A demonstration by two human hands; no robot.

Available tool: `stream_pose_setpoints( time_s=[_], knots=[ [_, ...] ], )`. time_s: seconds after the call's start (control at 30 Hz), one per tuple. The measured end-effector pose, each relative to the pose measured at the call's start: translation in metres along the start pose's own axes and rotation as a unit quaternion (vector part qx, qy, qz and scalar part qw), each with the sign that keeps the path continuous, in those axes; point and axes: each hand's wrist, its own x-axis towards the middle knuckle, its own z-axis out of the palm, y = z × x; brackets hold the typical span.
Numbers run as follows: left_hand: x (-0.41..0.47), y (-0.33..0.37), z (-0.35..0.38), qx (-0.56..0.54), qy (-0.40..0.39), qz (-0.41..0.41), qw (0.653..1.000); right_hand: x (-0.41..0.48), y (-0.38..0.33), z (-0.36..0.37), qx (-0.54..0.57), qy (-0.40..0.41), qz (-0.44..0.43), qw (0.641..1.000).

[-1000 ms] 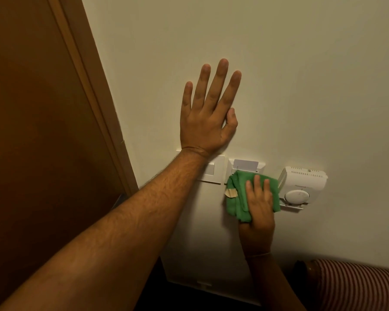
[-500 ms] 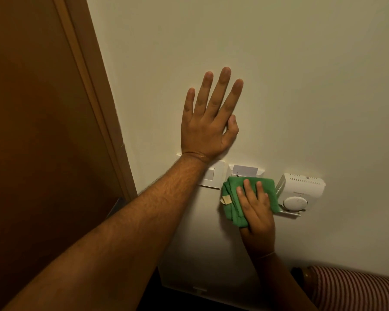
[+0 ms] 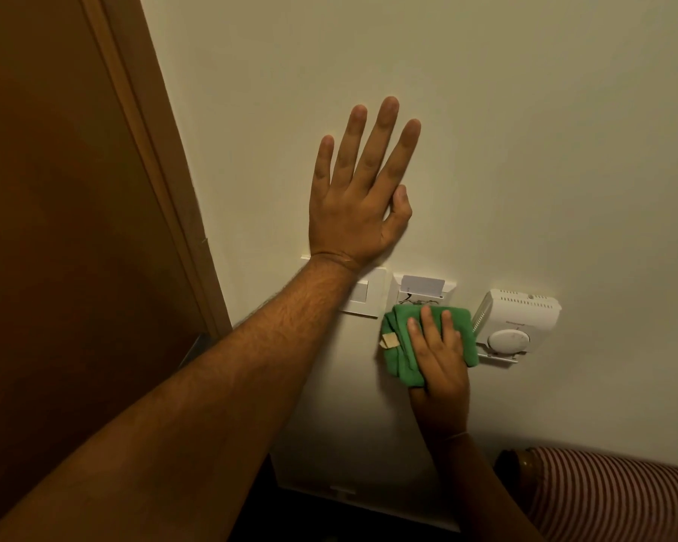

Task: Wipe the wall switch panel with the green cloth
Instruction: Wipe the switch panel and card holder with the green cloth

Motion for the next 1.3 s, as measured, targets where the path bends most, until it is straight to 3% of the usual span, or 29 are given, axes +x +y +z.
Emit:
stream_pose_setpoints(
  time_s=[0.1,0.27,0.47,0.73,0.97,1.13,1.2,1.3],
  knots=[
    [-0.001,0.001,0.001,0.005,0.007,0.001,1.0,0.007,-0.02,0.014,0.018,-0.007,-0.002,1.0],
    [-0.002,0.001,0.004,-0.002,0.006,-0.004,1.0,0.004,-0.012,0.013,-0.037,-0.066,-0.098,0.992],
    [-0.003,-0.003,0.008,-0.004,0.016,0.014,1.0,0.002,-0.004,0.007,-0.018,0.047,0.027,0.998],
    [-0.003,-0.002,0.008,-0.005,0.019,0.004,1.0,0.007,-0.016,0.022,-0.049,-0.03,-0.082,0.995],
    [-0.003,-0.004,0.011,-0.001,0.022,0.011,1.0,0.008,-0.016,0.017,0.005,0.072,0.046,0.996],
    [-0.002,-0.003,0.01,-0.005,0.024,-0.003,1.0,0.02,-0.044,0.041,-0.009,-0.028,-0.05,0.998],
    [-0.003,-0.002,0.009,-0.002,0.024,-0.003,1.0,0.018,-0.036,0.034,-0.026,-0.018,-0.067,0.997],
    [-0.003,-0.003,0.01,0.0,0.024,0.006,1.0,0.012,-0.02,0.015,-0.03,0.048,-0.006,0.998]
  ],
)
